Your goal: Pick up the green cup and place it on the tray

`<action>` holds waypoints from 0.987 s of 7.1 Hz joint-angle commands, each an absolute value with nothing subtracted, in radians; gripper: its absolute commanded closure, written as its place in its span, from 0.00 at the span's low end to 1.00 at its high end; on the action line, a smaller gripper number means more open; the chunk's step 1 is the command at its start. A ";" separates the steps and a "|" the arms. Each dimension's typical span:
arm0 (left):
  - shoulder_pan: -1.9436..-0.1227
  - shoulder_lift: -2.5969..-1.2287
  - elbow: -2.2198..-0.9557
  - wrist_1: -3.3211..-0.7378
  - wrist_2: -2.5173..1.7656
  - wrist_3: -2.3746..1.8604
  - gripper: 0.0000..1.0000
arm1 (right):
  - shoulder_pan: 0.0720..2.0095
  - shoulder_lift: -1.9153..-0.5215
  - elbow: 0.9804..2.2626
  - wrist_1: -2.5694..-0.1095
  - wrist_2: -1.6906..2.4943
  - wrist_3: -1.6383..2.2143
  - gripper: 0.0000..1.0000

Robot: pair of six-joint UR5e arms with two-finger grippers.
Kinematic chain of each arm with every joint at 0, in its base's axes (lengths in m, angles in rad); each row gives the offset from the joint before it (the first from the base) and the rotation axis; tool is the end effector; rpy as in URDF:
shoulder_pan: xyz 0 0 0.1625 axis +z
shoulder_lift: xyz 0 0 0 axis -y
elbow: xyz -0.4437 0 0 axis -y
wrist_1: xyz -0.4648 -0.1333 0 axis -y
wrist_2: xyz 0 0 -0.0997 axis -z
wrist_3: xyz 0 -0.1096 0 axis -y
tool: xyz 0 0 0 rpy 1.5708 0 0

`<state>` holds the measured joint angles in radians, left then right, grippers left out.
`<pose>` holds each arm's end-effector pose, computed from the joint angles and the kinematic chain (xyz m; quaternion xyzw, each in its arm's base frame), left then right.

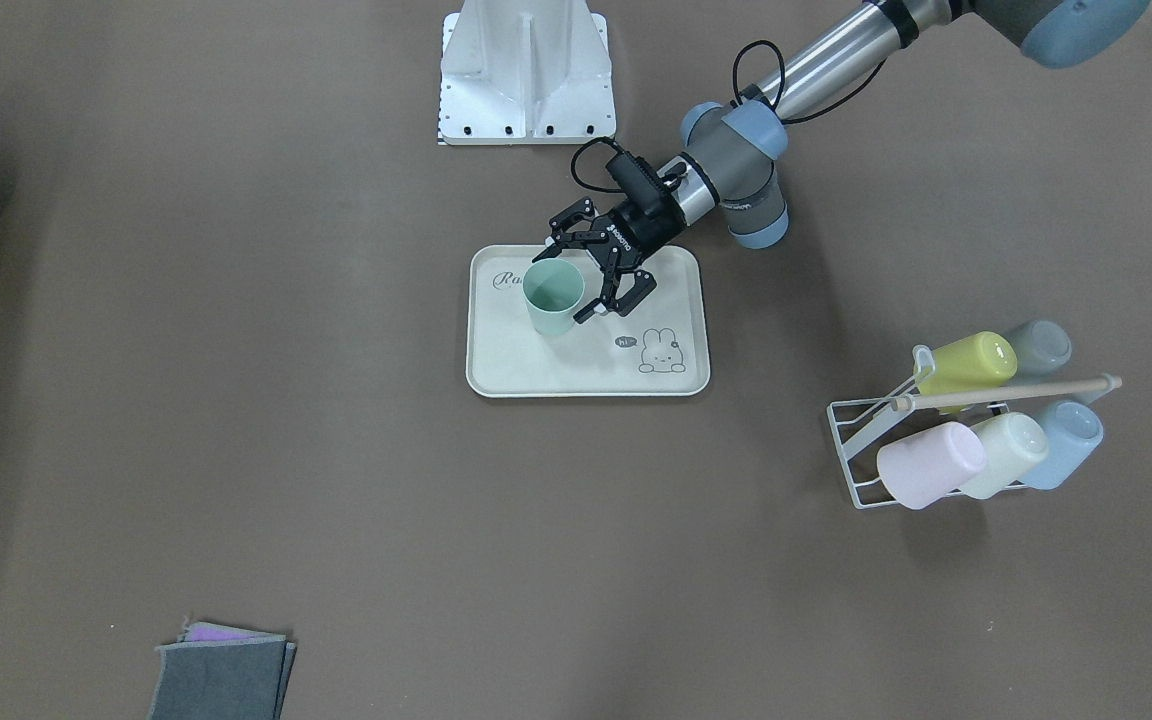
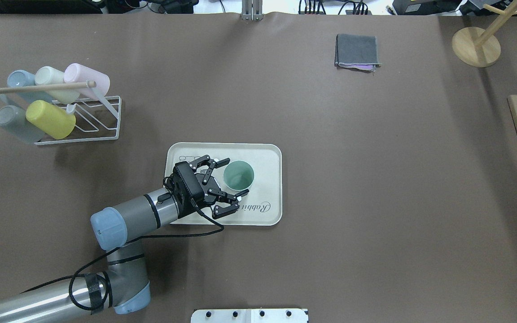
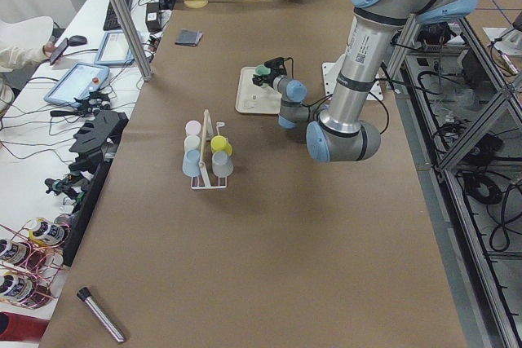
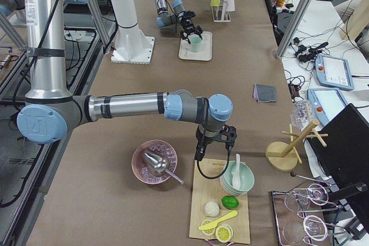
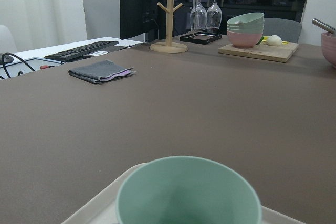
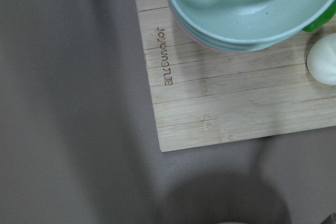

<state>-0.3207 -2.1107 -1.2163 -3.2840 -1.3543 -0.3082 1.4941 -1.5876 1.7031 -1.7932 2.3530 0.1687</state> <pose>0.6663 -0.3866 0.3285 0.6193 0.5232 0.1844 0.5557 0.0141 -0.5478 0.6405 -0.0956 -0.3718 0.0628 0.9213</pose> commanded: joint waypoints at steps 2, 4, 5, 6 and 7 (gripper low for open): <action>-0.347 -2.118 -1.287 -3.272 -1.338 -0.319 0.02 | 1.494 -1.588 1.704 -1.793 2.350 0.169 0.00; -0.376 -2.125 -1.337 -3.235 -1.338 -0.322 0.02 | 1.494 -1.588 1.703 -1.793 2.349 0.169 0.00; -0.423 -2.123 -1.424 -3.118 -1.339 -0.322 0.02 | 1.494 -1.588 1.701 -1.793 2.349 0.169 0.00; -0.499 -2.123 -1.562 -2.862 -1.350 -0.319 0.02 | 1.494 -1.589 1.701 -1.793 2.349 0.169 0.00; -0.547 -2.126 -1.651 -2.660 -1.361 -0.321 0.02 | 1.494 -1.589 1.701 -1.793 2.349 0.169 0.00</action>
